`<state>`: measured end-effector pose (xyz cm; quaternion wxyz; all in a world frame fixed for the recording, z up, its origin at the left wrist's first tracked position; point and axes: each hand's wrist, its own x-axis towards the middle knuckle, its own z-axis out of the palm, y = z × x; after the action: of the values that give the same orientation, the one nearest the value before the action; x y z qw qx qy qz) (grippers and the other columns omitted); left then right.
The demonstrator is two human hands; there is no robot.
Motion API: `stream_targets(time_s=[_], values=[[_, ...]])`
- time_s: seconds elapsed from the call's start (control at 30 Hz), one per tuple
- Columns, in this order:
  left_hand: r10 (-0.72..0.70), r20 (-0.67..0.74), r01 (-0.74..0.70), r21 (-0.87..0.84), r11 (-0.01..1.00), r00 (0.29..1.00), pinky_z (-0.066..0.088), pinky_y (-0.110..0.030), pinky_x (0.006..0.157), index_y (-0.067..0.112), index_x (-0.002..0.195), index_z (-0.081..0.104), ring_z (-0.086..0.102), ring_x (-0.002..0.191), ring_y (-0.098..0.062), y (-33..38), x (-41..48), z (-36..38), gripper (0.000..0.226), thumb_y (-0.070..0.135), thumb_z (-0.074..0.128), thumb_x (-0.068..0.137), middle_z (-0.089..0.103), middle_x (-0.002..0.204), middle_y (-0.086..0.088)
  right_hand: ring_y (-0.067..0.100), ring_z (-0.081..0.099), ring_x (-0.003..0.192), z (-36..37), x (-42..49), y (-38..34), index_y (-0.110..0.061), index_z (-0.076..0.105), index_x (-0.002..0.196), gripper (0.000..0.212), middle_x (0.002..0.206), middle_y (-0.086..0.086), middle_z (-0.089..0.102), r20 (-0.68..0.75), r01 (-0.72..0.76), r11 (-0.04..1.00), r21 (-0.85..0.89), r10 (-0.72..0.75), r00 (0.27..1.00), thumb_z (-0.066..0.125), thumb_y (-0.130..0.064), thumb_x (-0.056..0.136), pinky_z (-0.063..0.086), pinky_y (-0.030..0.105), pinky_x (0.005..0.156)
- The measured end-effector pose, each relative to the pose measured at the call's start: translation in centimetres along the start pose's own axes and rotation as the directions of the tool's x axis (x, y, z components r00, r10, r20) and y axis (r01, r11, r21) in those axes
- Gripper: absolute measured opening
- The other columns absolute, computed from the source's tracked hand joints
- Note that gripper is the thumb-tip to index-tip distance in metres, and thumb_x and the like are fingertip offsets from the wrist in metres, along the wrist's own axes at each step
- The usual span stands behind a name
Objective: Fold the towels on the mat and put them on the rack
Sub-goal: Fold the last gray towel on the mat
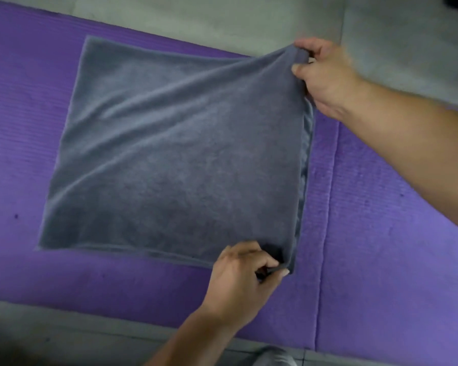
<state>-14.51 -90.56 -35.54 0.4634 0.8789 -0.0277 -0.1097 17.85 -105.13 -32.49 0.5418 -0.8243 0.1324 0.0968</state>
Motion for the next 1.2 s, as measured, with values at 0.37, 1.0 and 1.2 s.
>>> stream_targets(time_s=[0.37, 1.0, 1.2], values=[[-0.033, 0.134, -0.005, 0.27, 0.963, 0.99, 0.05, -0.029, 0.074, 0.03, 0.079, 0.071, 0.057, 0.073, -0.006, 0.7, 0.0, 3.8, 0.038, 0.065, 0.057, 0.084, 0.058, 0.076, 0.015, 0.015, 0.048, 0.134, -3.5, -1.3, 7.2, -0.02, 0.047, 0.148, 0.054, 0.15, 0.004, 0.046, 0.026, 0.013, 0.913, -0.408, -0.003, 1.0, 0.057, -0.019, 0.095, 0.034, 0.013, 0.105], [-0.915, -0.396, 0.761, -0.57, 0.31, 0.077, 0.06, -0.042, 0.07, 0.001, 0.099, 0.062, 0.07, 0.078, -0.035, -14.4, -2.3, -20.5, 0.067, 0.06, 0.082, 0.073, 0.07, 0.091, -0.02, 0.01, 0.055, 0.09, 18.1, -5.5, -2.9, -0.015, 0.065, 0.125, 0.03, 0.12, 0.001, 0.06, 0.536, 0.584, 0.695, -0.419, -0.33, 0.777, 0.058, -0.025, 0.098, 0.042, 0.022, 0.086], [-0.971, -0.199, 0.441, -0.866, 0.237, 0.131, 0.055, -0.025, 0.052, 0.01, 0.081, 0.064, 0.058, 0.056, -0.017, -14.8, -2.6, -21.5, 0.023, 0.025, 0.081, 0.086, 0.062, 0.066, -0.008, 0.016, 0.058, 0.114, 26.7, -2.1, -8.1, -0.013, 0.056, 0.137, 0.043, 0.141, 0.006, 0.051, 0.45, 0.508, 0.759, -0.408, -0.317, 0.835, 0.063, -0.028, 0.096, 0.036, 0.015, 0.094]])
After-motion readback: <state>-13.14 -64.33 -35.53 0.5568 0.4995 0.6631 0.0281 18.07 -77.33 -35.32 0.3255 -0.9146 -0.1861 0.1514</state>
